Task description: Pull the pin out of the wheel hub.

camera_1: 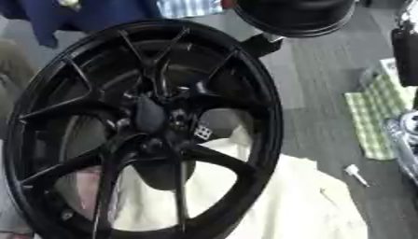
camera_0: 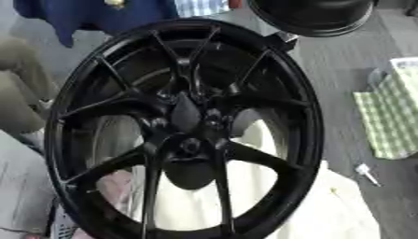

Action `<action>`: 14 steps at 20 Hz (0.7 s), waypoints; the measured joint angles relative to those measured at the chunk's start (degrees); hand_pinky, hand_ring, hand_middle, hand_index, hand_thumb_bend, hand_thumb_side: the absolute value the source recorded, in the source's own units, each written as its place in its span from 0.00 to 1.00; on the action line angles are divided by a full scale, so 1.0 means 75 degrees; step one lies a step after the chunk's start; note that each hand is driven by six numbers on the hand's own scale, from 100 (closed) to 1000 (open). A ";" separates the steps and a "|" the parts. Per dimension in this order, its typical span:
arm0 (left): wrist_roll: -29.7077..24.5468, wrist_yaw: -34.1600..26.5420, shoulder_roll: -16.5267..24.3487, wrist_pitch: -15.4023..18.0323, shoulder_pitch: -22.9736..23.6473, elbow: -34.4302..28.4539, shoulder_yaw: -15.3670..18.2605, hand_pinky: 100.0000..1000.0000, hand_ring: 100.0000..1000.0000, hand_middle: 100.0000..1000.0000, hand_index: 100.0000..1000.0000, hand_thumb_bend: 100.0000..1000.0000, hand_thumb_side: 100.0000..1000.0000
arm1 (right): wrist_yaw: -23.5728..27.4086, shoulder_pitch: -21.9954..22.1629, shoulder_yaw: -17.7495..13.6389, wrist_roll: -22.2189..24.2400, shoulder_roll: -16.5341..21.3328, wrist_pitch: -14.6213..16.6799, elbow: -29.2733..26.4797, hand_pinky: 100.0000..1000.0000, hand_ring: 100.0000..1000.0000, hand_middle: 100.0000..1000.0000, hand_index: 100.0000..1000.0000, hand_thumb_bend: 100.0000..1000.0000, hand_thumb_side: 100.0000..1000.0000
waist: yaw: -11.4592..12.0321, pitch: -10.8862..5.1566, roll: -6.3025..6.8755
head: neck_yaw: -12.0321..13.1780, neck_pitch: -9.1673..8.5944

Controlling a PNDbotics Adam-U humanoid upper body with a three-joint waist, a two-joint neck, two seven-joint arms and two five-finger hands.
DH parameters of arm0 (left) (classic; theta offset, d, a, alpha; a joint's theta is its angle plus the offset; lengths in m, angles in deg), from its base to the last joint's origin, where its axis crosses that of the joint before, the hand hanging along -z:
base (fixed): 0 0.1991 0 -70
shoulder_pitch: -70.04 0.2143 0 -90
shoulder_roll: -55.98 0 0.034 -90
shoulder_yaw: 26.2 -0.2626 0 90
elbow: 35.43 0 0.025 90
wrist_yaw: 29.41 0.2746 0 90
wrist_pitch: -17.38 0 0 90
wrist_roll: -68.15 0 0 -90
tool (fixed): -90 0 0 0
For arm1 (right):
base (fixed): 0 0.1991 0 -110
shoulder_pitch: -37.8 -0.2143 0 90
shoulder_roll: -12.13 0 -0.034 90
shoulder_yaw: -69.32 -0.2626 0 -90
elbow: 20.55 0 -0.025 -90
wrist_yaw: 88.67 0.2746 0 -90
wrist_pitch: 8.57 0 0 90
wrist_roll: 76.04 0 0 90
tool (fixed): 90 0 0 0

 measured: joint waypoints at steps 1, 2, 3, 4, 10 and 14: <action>0.0243 0.0002 0.0173 -0.0007 0.0201 0.0176 0.0213 0.66 0.49 0.25 0.47 0.00 0.12 | -0.0015 0.0000 -0.0013 -0.0011 0.0000 0.0004 0.0000 0.48 0.51 0.51 0.69 0.00 0.51 | 0.0023 -0.0003 -0.0020 | -0.0009 -0.0001; 0.0523 0.0015 0.0360 -0.0014 0.0447 0.0412 0.0452 0.66 0.49 0.25 0.47 0.00 0.12 | -0.0031 0.0000 -0.0026 -0.0020 0.0000 0.0010 0.0000 0.48 0.51 0.51 0.69 0.00 0.51 | 0.0046 -0.0006 -0.0042 | -0.0020 -0.0003; 0.0778 0.0021 0.0527 -0.0014 0.0678 0.0643 0.0660 0.67 0.50 0.26 0.48 0.00 0.11 | -0.0048 -0.0001 -0.0039 -0.0031 0.0000 0.0014 0.0000 0.48 0.51 0.51 0.69 0.00 0.51 | 0.0069 -0.0007 -0.0067 | -0.0032 -0.0006; 0.1032 0.0044 0.0678 -0.0010 0.0914 0.0888 0.0849 0.67 0.50 0.26 0.48 0.00 0.10 | -0.0058 -0.0003 -0.0056 -0.0039 0.0001 0.0013 0.0000 0.48 0.51 0.51 0.69 0.00 0.51 | 0.0088 -0.0007 -0.0080 | -0.0039 -0.0013; 0.2180 0.0191 0.1292 0.0280 0.2119 0.2163 0.1645 0.74 0.60 0.44 0.67 0.00 0.24 | -0.0119 -0.0032 -0.0106 -0.0053 0.0001 0.0020 0.0000 0.49 0.51 0.51 0.69 0.00 0.51 | 0.0167 -0.0007 -0.0145 | -0.0080 -0.0029; 0.1859 -0.0066 0.1433 0.0838 0.2593 0.2571 0.1793 0.88 0.82 0.75 0.90 0.30 0.68 | -0.0129 -0.0073 -0.0129 -0.0062 0.0001 0.0028 0.0000 0.49 0.51 0.51 0.69 0.00 0.51 | 0.0173 -0.0008 -0.0164 | -0.0099 -0.0083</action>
